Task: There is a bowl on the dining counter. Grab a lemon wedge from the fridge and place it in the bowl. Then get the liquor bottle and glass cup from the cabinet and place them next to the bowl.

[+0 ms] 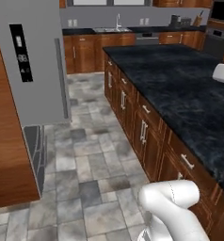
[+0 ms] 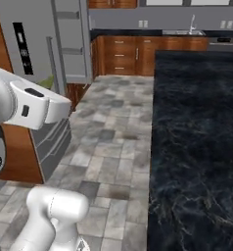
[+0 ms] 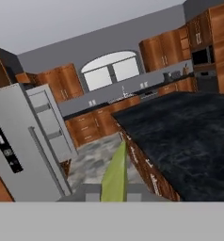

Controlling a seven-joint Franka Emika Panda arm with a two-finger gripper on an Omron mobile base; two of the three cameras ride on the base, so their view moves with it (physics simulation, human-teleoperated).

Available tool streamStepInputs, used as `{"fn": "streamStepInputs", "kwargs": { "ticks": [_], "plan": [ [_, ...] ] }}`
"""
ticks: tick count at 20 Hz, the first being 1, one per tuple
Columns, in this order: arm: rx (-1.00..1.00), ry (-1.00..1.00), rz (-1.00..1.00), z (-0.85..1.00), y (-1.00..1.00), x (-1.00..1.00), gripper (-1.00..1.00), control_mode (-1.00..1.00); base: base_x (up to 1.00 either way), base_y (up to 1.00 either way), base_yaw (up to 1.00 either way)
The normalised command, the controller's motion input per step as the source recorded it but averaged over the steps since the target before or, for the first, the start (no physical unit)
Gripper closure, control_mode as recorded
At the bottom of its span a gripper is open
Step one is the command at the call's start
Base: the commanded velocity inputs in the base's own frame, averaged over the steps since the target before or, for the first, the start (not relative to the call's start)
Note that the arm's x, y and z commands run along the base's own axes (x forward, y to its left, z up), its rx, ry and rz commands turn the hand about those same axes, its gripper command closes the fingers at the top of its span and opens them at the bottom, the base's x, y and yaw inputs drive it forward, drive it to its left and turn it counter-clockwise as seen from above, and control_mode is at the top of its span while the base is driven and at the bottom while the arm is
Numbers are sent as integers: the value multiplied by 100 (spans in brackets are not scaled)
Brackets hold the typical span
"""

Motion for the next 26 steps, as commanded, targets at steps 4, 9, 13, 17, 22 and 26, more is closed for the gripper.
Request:
{"fn": "streamStepInputs", "kwargs": {
  "ticks": [4,9,13,17,22,26],
  "plan": [
    [0,0,0,0,0,0,100,100,-72,46,-6],
    [0,0,0,0,0,0,100,100,-100,-40,-7],
    [0,0,0,0,0,0,100,100,-100,-52,-4],
    [0,0,0,0,0,0,100,100,-100,-44,-4],
    [0,0,0,0,0,0,100,100,-100,-44,-3],
    [0,0,0,0,0,0,100,100,-78,-58,-1]
  ]
}}
